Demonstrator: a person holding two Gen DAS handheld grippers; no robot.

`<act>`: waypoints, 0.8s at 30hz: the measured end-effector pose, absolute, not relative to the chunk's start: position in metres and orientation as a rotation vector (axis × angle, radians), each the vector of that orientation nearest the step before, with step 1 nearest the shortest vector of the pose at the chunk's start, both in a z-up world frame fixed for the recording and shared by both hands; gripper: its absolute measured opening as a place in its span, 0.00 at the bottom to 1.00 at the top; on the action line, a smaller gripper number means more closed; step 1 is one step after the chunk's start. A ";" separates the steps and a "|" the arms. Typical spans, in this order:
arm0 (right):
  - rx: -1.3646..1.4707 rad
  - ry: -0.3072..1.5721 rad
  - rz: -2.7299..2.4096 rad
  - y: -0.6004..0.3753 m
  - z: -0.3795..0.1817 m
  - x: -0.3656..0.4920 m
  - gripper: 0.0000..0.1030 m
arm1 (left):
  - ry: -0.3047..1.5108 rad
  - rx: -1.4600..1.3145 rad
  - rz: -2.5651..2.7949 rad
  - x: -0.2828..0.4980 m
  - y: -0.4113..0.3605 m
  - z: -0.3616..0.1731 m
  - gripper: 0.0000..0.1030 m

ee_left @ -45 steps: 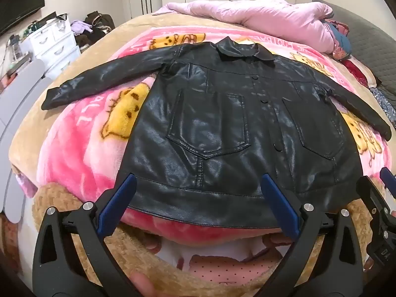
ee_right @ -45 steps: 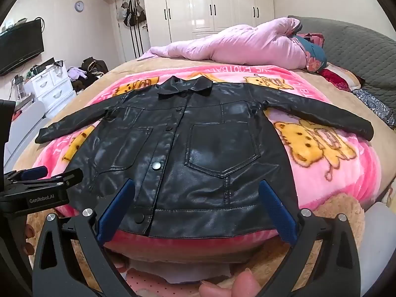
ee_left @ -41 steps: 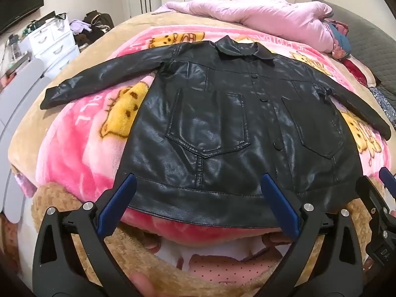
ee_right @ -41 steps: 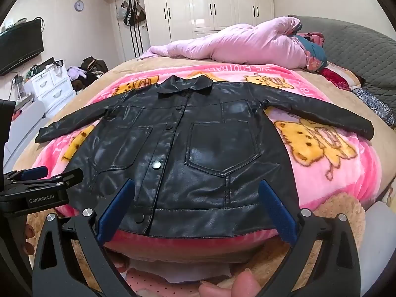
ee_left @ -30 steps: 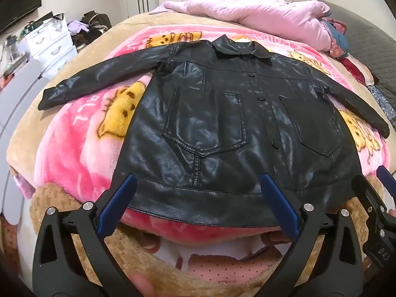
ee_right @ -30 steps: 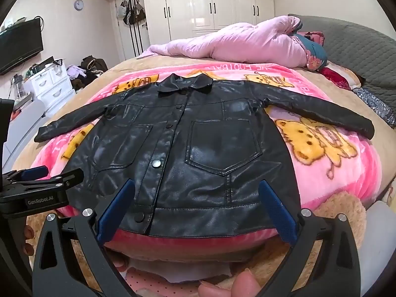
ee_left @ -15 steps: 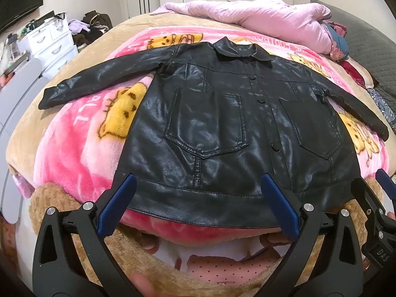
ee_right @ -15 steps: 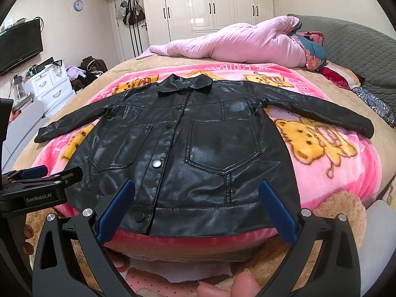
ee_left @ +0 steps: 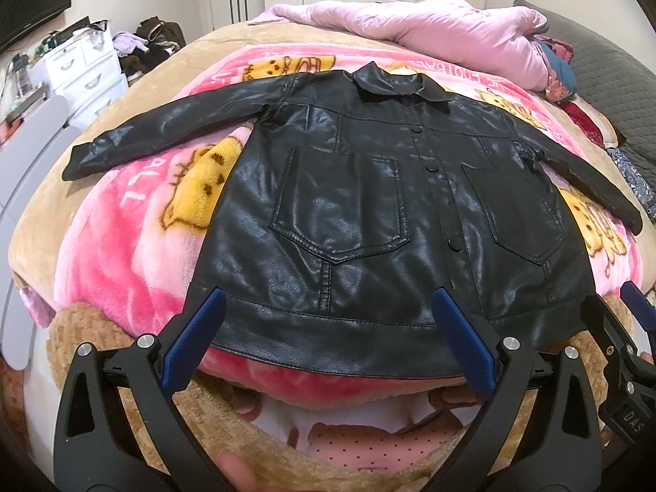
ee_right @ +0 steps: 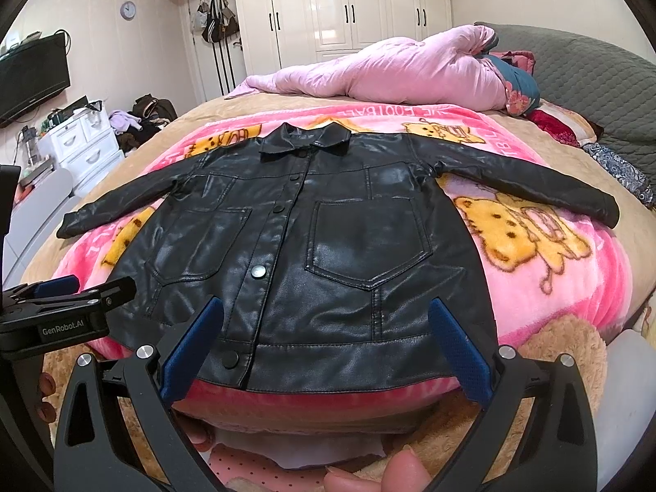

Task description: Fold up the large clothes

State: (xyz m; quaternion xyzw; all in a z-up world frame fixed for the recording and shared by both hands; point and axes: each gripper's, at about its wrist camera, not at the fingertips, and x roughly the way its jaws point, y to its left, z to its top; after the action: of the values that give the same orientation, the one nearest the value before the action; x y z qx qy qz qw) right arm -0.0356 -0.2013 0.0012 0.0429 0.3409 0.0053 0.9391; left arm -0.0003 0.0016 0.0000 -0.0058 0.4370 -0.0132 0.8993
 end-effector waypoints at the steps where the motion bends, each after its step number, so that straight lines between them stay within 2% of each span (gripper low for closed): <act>1: 0.088 0.696 0.011 -0.201 0.001 -0.035 0.96 | 0.905 -0.011 -0.027 0.000 0.002 0.000 0.91; 24: 0.090 0.706 0.003 -0.204 0.000 -0.031 0.96 | 0.922 -0.013 -0.036 0.008 0.000 -0.005 0.91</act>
State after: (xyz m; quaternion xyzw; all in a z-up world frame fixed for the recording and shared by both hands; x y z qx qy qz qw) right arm -0.0306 -0.2035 0.0001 0.0440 0.3454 0.0015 0.9374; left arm 0.0083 -0.0001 -0.0047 -0.0062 0.4447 -0.0175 0.8955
